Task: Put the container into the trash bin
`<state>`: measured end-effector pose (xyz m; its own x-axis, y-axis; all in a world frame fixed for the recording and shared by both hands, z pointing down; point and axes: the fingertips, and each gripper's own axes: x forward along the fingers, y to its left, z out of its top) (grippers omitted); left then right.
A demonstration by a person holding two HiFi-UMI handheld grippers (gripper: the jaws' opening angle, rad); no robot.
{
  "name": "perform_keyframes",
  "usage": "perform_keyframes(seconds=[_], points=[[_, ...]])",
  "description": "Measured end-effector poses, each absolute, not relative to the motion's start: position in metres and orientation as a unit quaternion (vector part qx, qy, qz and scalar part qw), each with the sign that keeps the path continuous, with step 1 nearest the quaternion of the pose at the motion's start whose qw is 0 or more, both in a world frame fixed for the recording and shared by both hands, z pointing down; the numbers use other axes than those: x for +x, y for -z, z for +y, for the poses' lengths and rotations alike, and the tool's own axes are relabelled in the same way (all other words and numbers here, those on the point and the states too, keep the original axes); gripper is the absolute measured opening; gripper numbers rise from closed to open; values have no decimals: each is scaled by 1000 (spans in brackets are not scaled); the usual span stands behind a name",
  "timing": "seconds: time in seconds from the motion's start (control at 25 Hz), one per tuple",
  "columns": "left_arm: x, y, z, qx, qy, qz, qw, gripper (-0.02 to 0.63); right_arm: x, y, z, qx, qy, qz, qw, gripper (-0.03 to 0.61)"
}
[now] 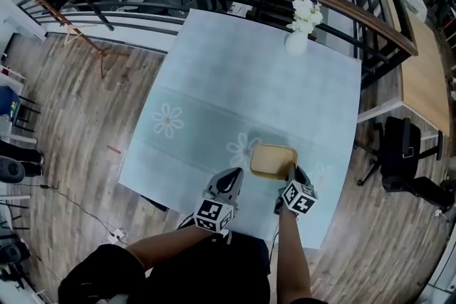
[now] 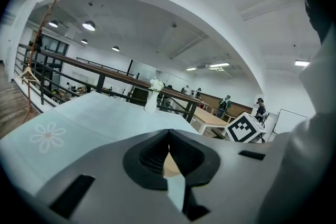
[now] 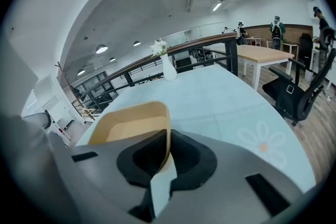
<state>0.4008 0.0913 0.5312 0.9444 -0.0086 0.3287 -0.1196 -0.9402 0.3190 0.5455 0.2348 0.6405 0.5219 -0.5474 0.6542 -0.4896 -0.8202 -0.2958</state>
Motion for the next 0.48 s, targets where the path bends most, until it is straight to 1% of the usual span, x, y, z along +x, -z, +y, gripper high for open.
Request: perform_keyframes(seconds=[0.28, 0.48], points=[[334, -520, 109, 974, -157, 3, 163, 14, 453, -631, 243, -875, 394, 276, 56, 43], [292, -526, 118, 975, -164, 3, 149, 14, 405, -626, 246, -873, 393, 280, 65, 43]])
